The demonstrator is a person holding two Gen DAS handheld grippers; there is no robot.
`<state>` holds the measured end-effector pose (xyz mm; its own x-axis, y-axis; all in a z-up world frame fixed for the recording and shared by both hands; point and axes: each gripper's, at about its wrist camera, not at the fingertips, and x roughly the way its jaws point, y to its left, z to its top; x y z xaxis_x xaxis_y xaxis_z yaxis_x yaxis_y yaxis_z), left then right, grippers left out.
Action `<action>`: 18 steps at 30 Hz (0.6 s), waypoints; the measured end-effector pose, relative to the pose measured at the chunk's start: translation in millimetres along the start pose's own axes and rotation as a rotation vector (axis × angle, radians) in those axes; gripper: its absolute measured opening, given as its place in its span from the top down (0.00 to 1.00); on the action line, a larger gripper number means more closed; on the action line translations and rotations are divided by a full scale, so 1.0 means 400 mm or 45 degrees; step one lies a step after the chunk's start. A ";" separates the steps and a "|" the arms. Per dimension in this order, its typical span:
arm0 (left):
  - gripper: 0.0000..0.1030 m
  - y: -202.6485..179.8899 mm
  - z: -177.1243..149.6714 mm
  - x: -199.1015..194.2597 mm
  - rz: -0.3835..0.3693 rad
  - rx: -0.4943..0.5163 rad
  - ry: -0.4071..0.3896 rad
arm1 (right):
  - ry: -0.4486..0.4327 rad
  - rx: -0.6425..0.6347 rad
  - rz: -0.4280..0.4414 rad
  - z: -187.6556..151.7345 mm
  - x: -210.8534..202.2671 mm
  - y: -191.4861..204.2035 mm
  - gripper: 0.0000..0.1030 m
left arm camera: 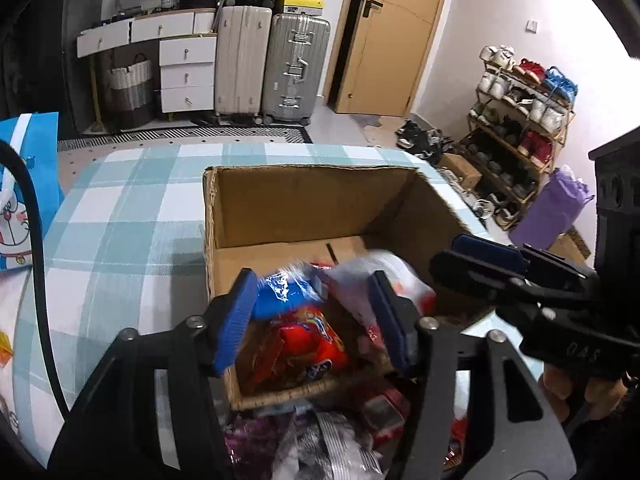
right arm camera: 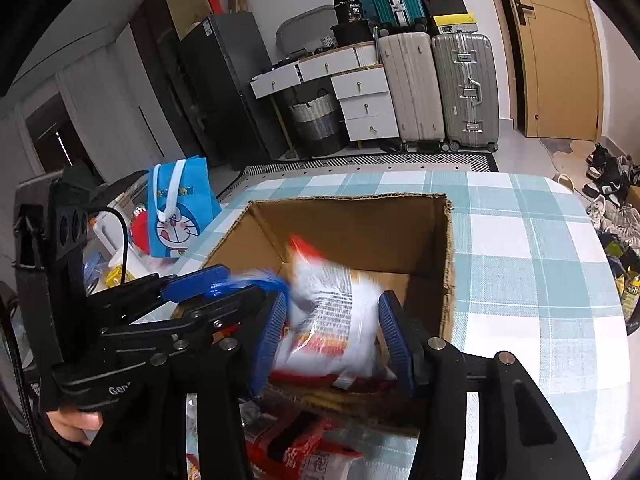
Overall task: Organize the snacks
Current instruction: 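Open both grippers to release the snacks and withdraw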
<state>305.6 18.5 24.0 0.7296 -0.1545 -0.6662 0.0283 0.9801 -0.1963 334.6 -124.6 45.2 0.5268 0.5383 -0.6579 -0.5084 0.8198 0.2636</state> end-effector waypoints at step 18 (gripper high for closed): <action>0.01 0.065 -0.156 -0.252 0.057 -0.069 -0.085 | 0.002 0.090 -0.066 -0.153 -0.211 -0.029 0.01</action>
<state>190.1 51.7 41.1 0.7735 -0.1001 -0.6259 -0.0409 0.9775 -0.2069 254.3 -191.7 54.4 0.5504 0.4942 -0.6729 -0.4309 0.8585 0.2781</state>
